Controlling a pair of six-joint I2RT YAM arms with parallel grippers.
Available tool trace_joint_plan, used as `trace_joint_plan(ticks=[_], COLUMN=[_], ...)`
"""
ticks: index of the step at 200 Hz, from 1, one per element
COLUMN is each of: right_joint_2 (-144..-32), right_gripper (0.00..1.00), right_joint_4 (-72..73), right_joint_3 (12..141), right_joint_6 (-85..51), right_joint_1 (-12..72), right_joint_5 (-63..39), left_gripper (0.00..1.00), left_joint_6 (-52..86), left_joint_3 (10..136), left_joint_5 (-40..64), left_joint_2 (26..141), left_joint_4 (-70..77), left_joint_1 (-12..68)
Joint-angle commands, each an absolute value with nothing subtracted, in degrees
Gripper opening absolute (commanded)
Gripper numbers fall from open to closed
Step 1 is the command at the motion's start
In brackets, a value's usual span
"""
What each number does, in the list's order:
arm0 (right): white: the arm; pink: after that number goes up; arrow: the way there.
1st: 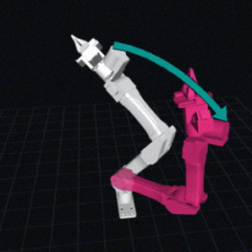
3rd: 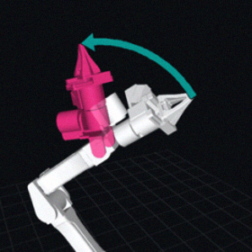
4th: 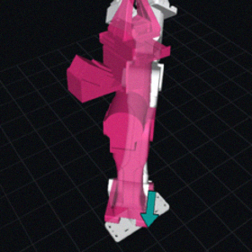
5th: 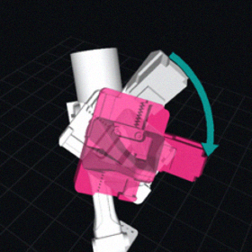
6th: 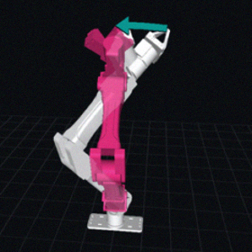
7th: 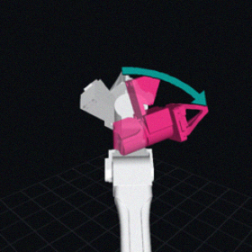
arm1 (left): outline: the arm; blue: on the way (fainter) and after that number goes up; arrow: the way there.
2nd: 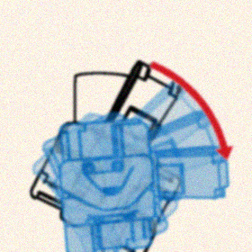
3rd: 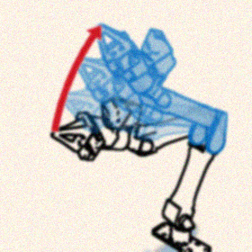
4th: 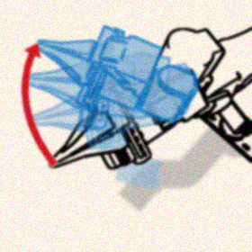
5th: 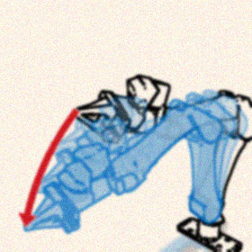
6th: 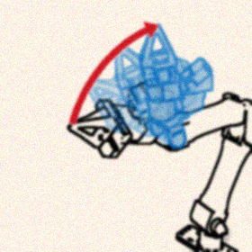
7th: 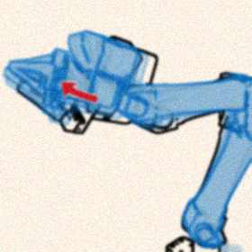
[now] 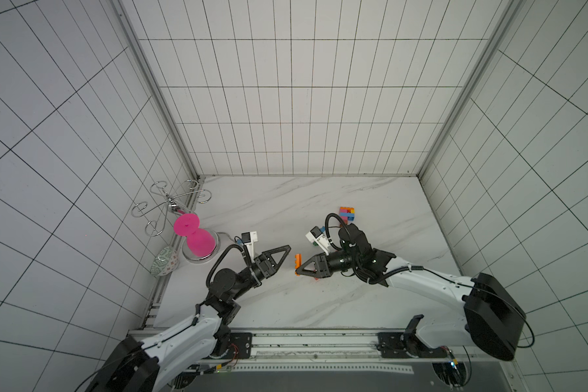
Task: Assemble the letter p with lego
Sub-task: Adjust the lego brick at the center of the board.
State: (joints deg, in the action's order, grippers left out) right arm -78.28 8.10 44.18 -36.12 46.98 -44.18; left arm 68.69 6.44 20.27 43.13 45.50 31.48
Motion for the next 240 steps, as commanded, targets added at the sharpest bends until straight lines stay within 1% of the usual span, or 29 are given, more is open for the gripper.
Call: trace_joint_plan(ticks=[1,14,22,37,62,85,94,112,122,135,148,162,191,207,223,240], right_joint_2=[-82.1,-85.7,-88.3,-93.3,-101.3,-106.4,-107.6,-109.4,-110.1,-110.1,-109.1,-106.8,-100.4,-96.8,-94.7,-95.7], right_gripper=[0.11,0.11,0.09,0.09,0.10,0.12,0.15,0.24,0.32,0.46,0.54,0.59,0.67,0.74,0.75,0.75], right_joint_4=[-14.6,-21.4,-25.1,-30.8,-38.2,-41.7,-43.6,-45.0,-45.4,-45.6,-45.7,-45.4,-45.1,-43.9,-43.0,-44.8], right_joint_3=[50.6,54.1,56.6,61.1,68.0,72.6,73.7,75.5,75.9,76.1,75.8,75.2,74.1,73.2,73.0,75.0], right_joint_6=[-20.1,-15.2,-12.8,-9.2,-4.9,-2.3,-1.5,-0.4,0.0,0.1,0.1,-0.2,-2.1,-4.5,-6.7,-8.2], right_joint_1=[48.6,50.4,51.7,54.6,57.8,59.7,60.2,60.7,60.8,60.8,60.8,60.8,60.5,58.8,55.5,51.4], right_joint_5=[-31.7,-25.1,-21.5,-14.1,-4.4,-0.2,0.7,1.2,1.3,1.5,1.6,1.7,2.0,2.9,3.2,2.8], left_gripper=[0.98,0.98,0.98,0.98,0.98,0.98,0.98,0.98,0.98,0.98,0.98,0.98,0.98,0.98,0.98,0.98], left_joint_6=[61.5,57.9,56.0,53.6,51.5,50.8,50.5,49.9,49.6,49.3,49.0,48.8,48.1,47.3,45.9,43.8], left_joint_3=[9.9,12.6,13.7,15.0,15.7,15.6,15.8,15.7,15.7,15.7,15.6,15.5,15.4,15.5,16.2,17.7], left_joint_5=[13.0,10.4,10.8,11.0,11.1,11.2,11.2,11.1,11.1,11.2,11.2,11.3,11.5,12.0,12.6,13.0], left_joint_2=[31.5,26.0,24.1,23.1,25.0,26.5,26.9,27.7,28.2,28.7,28.8,28.8,29.5,30.7,33.1,37.1], left_joint_4=[10.7,-3.1,-7.7,-14.5,-18.2,-17.9,-17.8,-17.6,-17.6,-17.6,-17.6,-17.6,-17.1,-16.0,-14.5,-13.3], left_joint_1=[28.2,25.4,23.1,20.1,18.3,18.2,18.1,18.1,18.1,18.1,18.1,18.1,18.1,18.1,18.1,18.1])
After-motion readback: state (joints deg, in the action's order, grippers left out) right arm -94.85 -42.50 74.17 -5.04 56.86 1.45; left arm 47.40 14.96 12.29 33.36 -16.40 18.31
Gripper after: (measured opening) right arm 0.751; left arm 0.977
